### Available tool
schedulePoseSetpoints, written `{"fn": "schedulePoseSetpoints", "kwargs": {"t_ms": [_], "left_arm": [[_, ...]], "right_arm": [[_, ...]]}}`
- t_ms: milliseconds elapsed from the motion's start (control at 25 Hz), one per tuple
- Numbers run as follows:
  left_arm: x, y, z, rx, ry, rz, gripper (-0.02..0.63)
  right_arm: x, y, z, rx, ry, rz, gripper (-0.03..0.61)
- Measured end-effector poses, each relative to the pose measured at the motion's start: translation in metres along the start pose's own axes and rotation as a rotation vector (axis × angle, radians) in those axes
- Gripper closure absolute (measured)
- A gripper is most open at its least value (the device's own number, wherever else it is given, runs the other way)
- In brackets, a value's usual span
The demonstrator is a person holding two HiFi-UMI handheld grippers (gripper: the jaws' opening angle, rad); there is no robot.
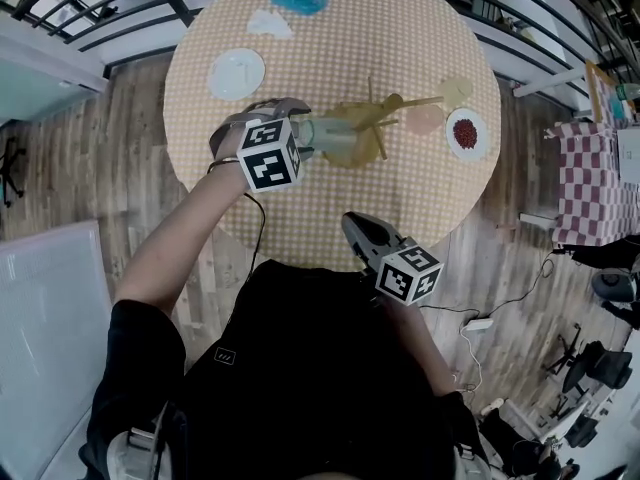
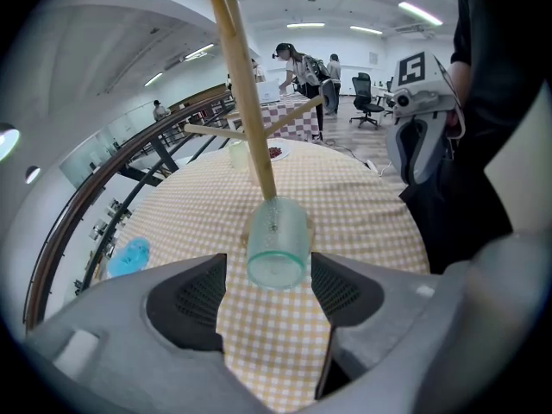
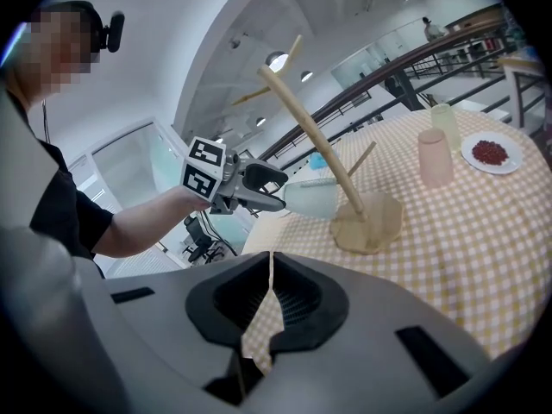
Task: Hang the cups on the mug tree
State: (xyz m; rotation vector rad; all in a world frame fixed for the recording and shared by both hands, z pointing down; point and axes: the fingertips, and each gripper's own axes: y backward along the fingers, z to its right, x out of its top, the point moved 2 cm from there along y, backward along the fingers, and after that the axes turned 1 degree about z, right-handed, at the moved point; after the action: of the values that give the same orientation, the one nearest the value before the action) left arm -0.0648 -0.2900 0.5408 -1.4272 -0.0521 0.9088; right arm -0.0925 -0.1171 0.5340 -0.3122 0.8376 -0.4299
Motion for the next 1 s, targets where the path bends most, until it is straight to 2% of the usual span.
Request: {"fn": "schedulePoseSetpoints", "kwargs": {"t_ms": [240, 480, 680, 760, 920, 1000], "left_arm": [[-0.002, 0.02, 0.004, 0.01, 0.032, 0.056, 0.318], [0.01, 0.053, 0.01, 0.06, 0.083, 0.168, 0.318], [0.026, 0.073, 0.032, 0.081, 0.162, 0.258, 0.318], [0.04, 0.086, 0.043, 0.072, 0.216, 0.325, 0.318], [0.079, 0.111, 0.068, 0.04, 0.396, 0.546, 0.319], [0.1, 0.117, 0.084, 0.046, 0.445, 0.622, 0.332]], "right_arm": [[0.015, 0.013, -0.005, -0.049, 0.023, 0.041, 0.555], [0.023, 0.029, -0.006, -0.088, 0.062, 0.058, 0.555], [0.026, 0.05, 0.003, -0.094, 0.065, 0.08, 0.555], [0.031, 0.056, 0.005, -0.08, 0.073, 0.087, 0.555], [0.038, 0.068, 0.009, -0.04, 0.112, 0.082, 0.555], [0.039, 0.083, 0.009, -0.033, 0.146, 0.085, 0.555]]}}
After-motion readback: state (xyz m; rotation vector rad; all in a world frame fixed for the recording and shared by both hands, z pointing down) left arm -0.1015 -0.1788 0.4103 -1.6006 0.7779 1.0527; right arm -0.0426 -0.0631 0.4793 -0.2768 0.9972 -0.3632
